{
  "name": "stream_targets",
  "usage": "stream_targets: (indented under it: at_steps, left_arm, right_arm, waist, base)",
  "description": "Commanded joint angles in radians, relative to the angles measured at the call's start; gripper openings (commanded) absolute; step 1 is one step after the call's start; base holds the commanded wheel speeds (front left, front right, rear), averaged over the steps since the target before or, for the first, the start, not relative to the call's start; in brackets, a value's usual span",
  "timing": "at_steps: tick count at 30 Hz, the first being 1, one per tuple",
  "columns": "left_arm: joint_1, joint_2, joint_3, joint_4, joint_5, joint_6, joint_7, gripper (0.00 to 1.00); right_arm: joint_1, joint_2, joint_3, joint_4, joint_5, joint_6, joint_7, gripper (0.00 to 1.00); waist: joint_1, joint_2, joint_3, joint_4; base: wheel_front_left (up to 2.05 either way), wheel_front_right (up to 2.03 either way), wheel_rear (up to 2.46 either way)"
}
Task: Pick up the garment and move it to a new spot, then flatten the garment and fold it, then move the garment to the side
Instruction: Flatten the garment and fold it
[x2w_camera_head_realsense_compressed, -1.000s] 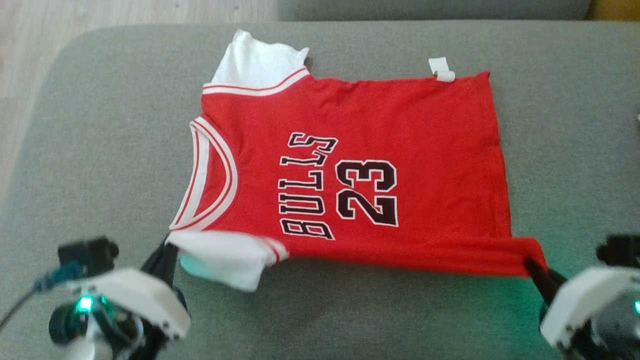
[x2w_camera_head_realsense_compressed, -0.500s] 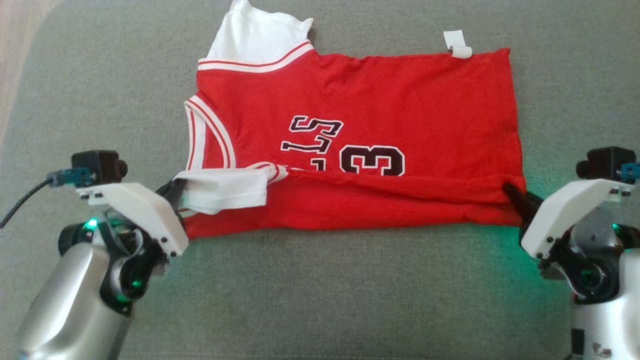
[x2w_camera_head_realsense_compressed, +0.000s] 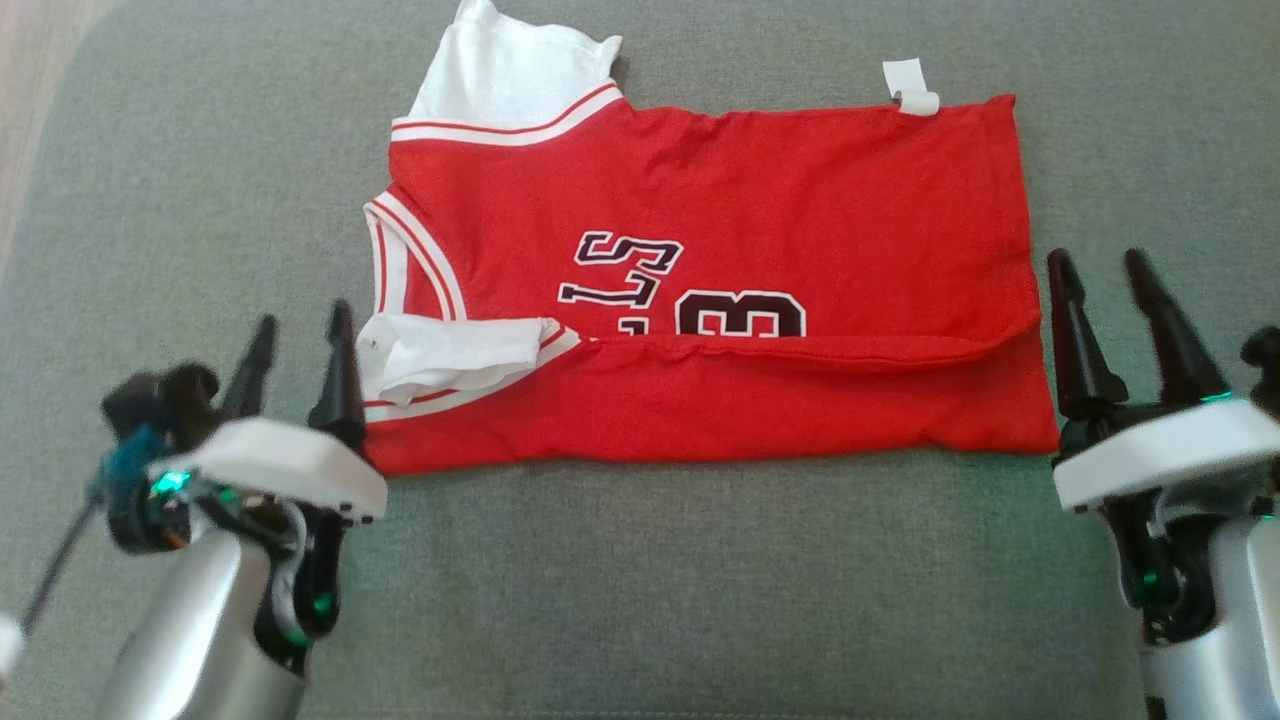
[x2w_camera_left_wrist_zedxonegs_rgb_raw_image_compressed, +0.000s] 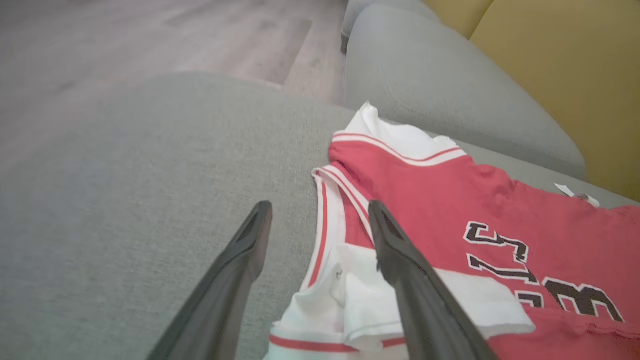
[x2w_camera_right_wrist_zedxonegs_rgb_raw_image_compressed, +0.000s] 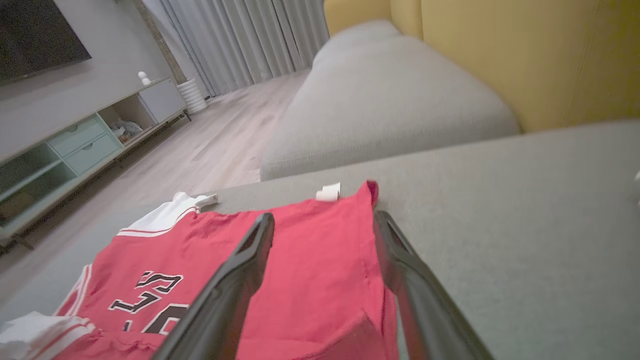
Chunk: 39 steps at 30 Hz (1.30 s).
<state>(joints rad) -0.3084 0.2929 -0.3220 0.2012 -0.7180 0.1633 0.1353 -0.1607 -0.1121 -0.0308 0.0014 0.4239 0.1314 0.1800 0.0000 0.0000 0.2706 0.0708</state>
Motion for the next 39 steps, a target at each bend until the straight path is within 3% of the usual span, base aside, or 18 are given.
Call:
stream_targets:
  at_steps: [1,6,9,16,32,39]
  left_arm:
    - [0.0,0.021,0.047,-0.055,0.064,0.029,-0.102,1.0]
    - [0.06,0.021,0.034,-0.119,0.221,0.109,-0.324,1.0]
    - [0.102,0.02,0.035,-0.147,0.277,0.145,-0.373,1.0]
    - [0.201,0.008,0.031,-0.192,0.349,0.166,-0.395,1.0]
    - [0.233,0.001,-0.017,-0.099,0.337,0.112,-0.38,1.0]
    - [0.168,-0.01,-0.041,0.024,0.235,0.004,-0.26,1.0]
  right_arm:
    - [0.001,-0.035,0.041,-0.057,-0.064,-0.001,-0.099,1.0]
    - [0.058,-0.032,0.057,-0.103,-0.179,-0.001,-0.259,1.0]
    - [0.102,-0.014,0.064,-0.132,-0.207,-0.001,-0.296,1.0]
    - [0.201,0.025,0.068,-0.166,-0.232,-0.001,-0.322,1.0]
    - [0.266,0.055,0.074,-0.156,-0.221,-0.001,-0.276,1.0]
    - [0.187,0.007,0.055,0.022,-0.196,-0.001,-0.175,1.0]
  waist:
    - [0.0,0.0,-0.004,-0.002]
    - [0.0,0.0,-0.026,-0.008]
    - [0.0,0.0,-0.042,-0.013]
    - [0.0,0.0,-0.067,-0.022]
    - [0.0,0.0,-0.093,-0.021]
    - [0.0,0.0,-0.057,-0.011]
  base:
    - [0.0,0.0,0.0]
    - [0.0,0.0,0.0]
    - [0.0,0.0,0.0]
    - [0.0,0.0,0.0]
    - [0.0,0.0,0.0]
    - [0.0,0.0,0.0]
